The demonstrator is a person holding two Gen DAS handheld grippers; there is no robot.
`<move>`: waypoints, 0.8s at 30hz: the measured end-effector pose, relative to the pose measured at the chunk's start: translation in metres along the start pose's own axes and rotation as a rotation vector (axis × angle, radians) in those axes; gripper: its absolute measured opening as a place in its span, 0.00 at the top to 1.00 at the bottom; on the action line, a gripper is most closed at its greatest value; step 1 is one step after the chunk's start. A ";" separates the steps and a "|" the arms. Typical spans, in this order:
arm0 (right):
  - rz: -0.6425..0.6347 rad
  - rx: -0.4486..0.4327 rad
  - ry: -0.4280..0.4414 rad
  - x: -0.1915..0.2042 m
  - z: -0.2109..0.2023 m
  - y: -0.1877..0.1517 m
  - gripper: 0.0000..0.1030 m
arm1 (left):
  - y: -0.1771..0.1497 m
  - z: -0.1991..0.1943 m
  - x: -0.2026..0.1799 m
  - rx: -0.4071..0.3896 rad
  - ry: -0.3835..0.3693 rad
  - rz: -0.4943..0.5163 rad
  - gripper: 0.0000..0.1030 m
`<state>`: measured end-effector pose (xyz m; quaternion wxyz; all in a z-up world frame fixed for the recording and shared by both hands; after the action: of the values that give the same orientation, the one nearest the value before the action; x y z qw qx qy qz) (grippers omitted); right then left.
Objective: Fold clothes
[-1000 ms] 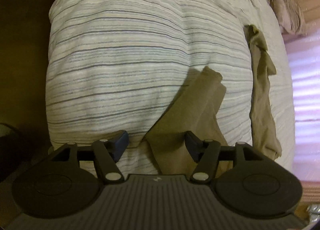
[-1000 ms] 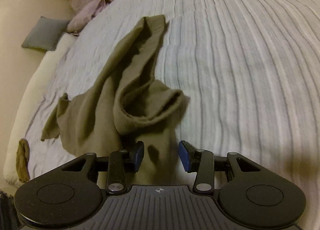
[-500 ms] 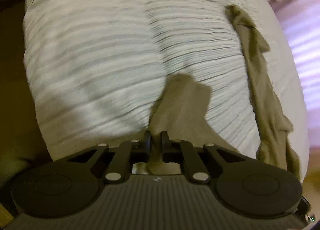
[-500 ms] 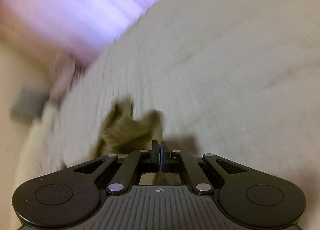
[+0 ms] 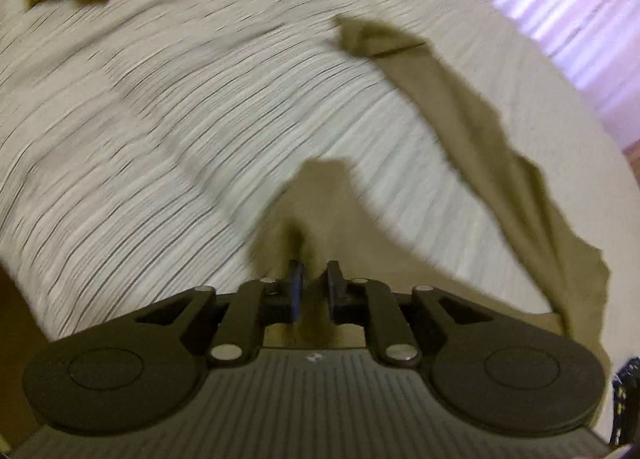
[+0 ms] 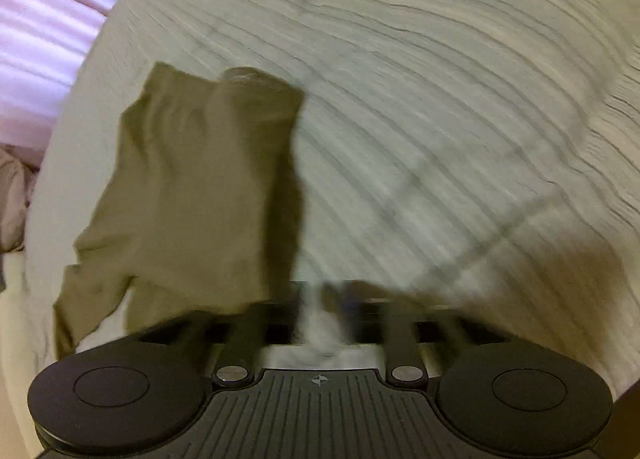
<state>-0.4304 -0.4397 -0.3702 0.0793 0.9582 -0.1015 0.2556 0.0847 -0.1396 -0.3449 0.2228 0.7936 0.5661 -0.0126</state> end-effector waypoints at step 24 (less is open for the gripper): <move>-0.153 -0.299 0.222 0.078 -0.029 0.118 0.91 | 0.081 -0.017 -0.007 -0.214 -0.161 -0.098 0.98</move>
<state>-0.4055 -0.5602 -0.2944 0.2504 0.9067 -0.0559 0.3348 0.1515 -0.1603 -0.3004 0.3503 0.7330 0.5825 -0.0267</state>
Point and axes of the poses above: each gripper's, at about its wrist camera, not at the fingertips, and z roughly the way its jaws point, x to its left, y to its top, the point moved 6 cm from there along z, roughly the way its jaws point, and after that the axes turned 2 degrees about x, right-handed, at the moved point
